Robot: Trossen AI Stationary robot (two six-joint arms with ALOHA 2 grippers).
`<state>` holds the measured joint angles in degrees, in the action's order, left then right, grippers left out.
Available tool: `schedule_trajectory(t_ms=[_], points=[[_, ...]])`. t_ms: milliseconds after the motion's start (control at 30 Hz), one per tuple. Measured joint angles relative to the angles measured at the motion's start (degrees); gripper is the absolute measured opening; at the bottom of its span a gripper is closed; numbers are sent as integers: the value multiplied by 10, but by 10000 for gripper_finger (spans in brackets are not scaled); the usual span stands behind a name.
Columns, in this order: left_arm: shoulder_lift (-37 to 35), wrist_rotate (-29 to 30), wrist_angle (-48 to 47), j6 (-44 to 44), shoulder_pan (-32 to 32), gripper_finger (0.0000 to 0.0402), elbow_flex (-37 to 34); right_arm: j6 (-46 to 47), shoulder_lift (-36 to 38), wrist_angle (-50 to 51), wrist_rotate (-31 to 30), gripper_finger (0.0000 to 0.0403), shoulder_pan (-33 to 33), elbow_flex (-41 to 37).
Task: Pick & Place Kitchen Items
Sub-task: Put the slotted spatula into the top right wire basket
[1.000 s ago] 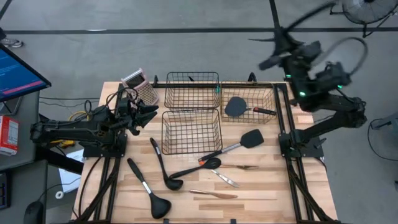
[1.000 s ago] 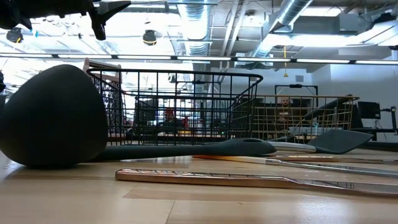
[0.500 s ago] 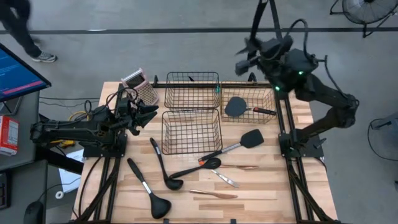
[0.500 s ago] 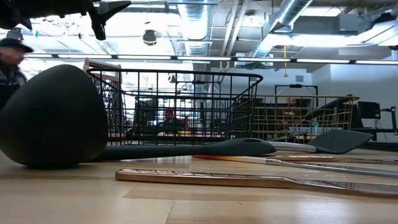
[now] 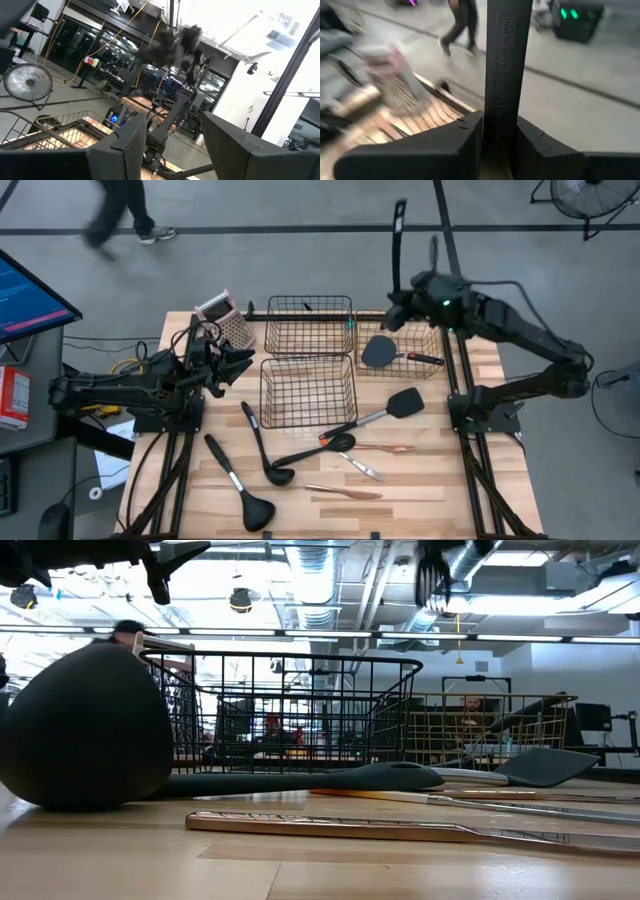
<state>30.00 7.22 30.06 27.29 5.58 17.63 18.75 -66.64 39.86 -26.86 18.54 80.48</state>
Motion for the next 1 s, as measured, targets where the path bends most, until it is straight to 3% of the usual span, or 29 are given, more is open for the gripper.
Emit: schedule_trajectory(t_ms=[167,333,600,1000], points=[[0,0,0,0,0,175,0,-21,41,-44,27,67,32,-156],[0,0,0,0,0,175,0,-64,50,-48,27,66,78,-232],[0,0,0,0,0,175,0,-91,-20,-80,-1,66,127,-239],[0,0,0,0,0,175,0,-148,-135,-33,-47,66,127,-240]])
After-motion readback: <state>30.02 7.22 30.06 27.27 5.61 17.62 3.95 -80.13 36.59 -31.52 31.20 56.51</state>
